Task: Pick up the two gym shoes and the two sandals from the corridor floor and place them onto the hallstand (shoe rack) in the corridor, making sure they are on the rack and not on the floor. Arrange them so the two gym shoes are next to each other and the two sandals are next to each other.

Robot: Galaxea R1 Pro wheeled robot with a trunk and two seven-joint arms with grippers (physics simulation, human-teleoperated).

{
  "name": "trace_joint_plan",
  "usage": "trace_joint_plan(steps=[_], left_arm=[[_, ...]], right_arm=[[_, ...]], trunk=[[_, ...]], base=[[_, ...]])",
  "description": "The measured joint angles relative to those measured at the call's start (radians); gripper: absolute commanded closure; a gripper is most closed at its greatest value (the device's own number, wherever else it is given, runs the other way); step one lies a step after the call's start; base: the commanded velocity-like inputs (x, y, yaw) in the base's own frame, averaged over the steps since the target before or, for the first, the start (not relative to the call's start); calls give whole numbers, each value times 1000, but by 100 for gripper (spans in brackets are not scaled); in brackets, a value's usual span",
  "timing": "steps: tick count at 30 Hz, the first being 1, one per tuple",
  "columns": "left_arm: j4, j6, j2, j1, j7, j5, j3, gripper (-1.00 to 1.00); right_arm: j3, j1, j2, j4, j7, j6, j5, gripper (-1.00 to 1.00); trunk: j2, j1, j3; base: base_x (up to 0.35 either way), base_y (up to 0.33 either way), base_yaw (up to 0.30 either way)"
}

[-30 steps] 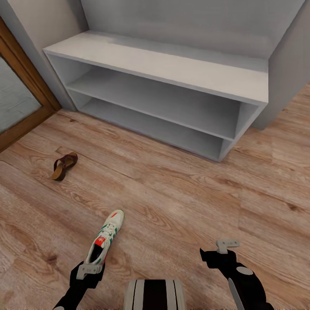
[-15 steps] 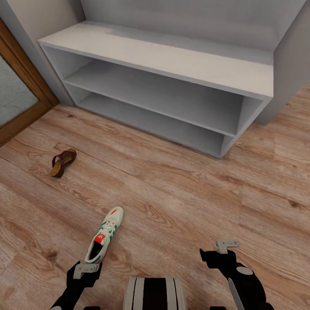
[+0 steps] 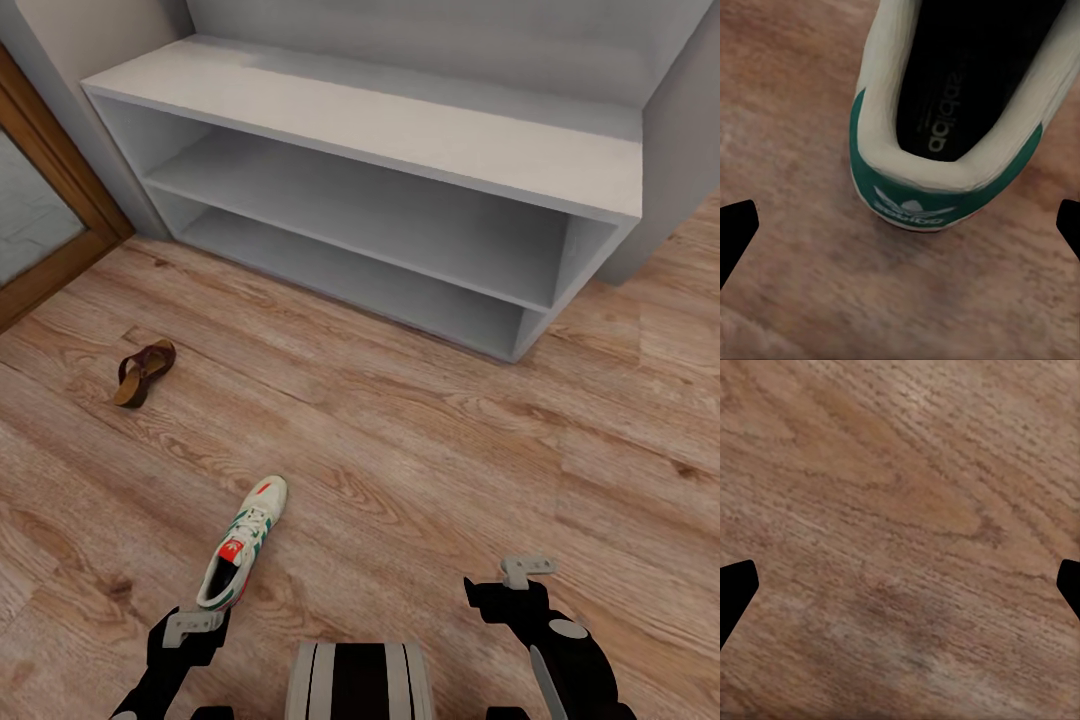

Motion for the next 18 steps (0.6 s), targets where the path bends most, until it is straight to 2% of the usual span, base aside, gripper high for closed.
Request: trace_joint_plan(steps=[6,11,18], left_arm=[[0,1,0,0,0,-1,-5,-100],[0,1,-2,-1,0,-2,-8,-100],[0,1,-2,-1,0,-2,-7,-100]], right_arm=[[0,0,0,0,0,0,0,-100],[0,0,0,0,0,0,0,-100],[0,0,0,0,0,0,0,-100]], trunk=[[0,0,0],[-1,2,-19],[-1,2,-19]], base=[[0,0,0],[0,0,0],[0,0,0]])
